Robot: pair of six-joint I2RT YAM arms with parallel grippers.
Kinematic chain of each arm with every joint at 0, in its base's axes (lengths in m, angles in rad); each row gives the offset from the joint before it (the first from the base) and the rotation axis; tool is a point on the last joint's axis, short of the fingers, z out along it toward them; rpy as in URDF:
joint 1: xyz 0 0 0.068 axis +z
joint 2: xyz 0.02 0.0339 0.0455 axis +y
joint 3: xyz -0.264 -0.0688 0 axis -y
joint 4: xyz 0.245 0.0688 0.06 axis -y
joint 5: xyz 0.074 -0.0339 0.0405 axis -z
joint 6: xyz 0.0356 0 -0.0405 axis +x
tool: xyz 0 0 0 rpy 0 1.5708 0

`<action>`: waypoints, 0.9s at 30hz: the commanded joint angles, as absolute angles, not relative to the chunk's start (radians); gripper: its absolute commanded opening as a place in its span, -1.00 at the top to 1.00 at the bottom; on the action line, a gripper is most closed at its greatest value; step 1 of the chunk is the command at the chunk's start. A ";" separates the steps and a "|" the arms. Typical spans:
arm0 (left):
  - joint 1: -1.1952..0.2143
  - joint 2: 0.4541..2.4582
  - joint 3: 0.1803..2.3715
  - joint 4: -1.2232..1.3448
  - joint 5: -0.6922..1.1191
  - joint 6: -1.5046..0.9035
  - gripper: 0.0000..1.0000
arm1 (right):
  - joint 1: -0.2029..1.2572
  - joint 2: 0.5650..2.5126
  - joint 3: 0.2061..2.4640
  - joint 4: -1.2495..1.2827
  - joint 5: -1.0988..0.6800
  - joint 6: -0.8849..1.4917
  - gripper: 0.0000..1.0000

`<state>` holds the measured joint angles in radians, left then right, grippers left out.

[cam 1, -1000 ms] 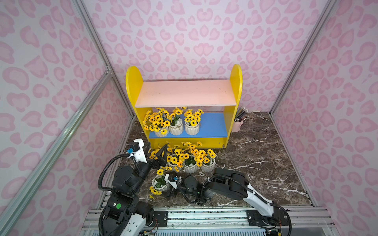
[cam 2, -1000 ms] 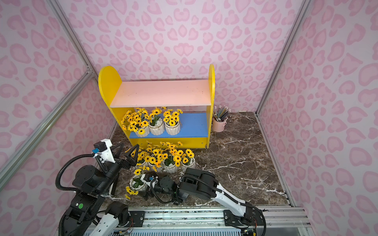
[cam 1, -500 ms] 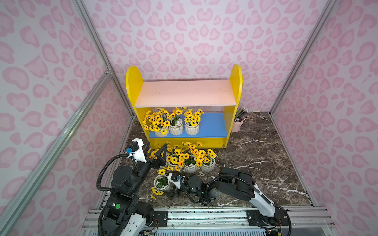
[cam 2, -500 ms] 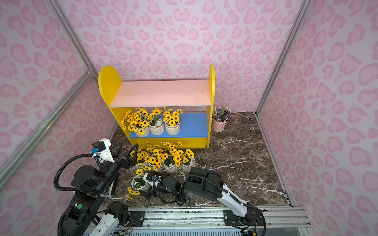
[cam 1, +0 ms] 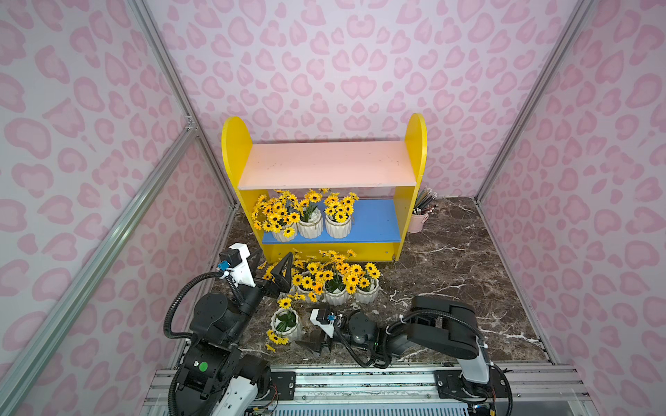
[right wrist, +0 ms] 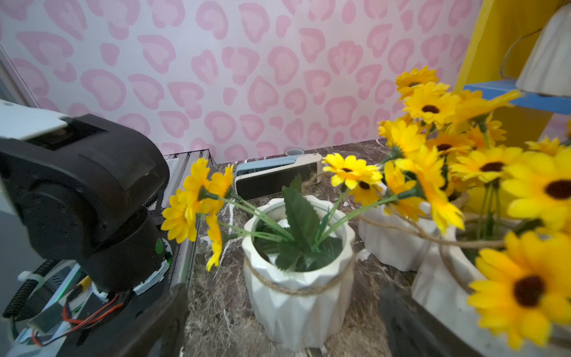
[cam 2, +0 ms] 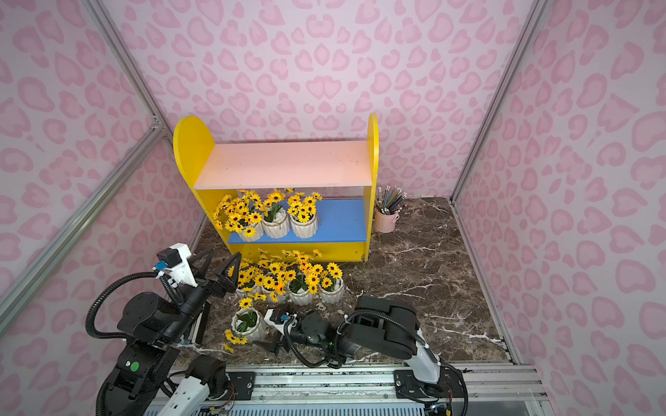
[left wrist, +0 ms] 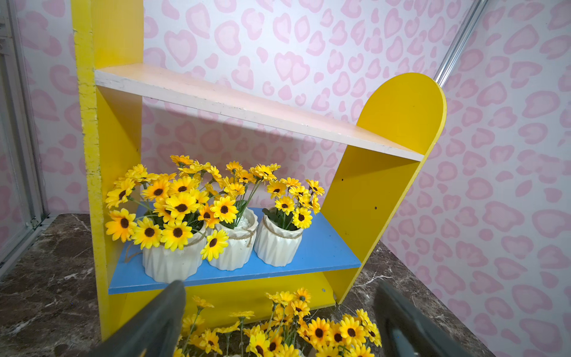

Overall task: Take the sunflower pots off the shelves
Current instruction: Place the sunflower pot at the center of the board.

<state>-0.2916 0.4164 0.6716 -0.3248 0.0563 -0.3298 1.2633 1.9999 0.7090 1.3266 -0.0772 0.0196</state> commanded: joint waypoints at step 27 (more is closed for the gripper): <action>-0.291 0.436 0.614 -0.255 0.115 -0.328 -0.94 | 0.990 1.485 0.902 0.537 0.031 -0.065 -0.26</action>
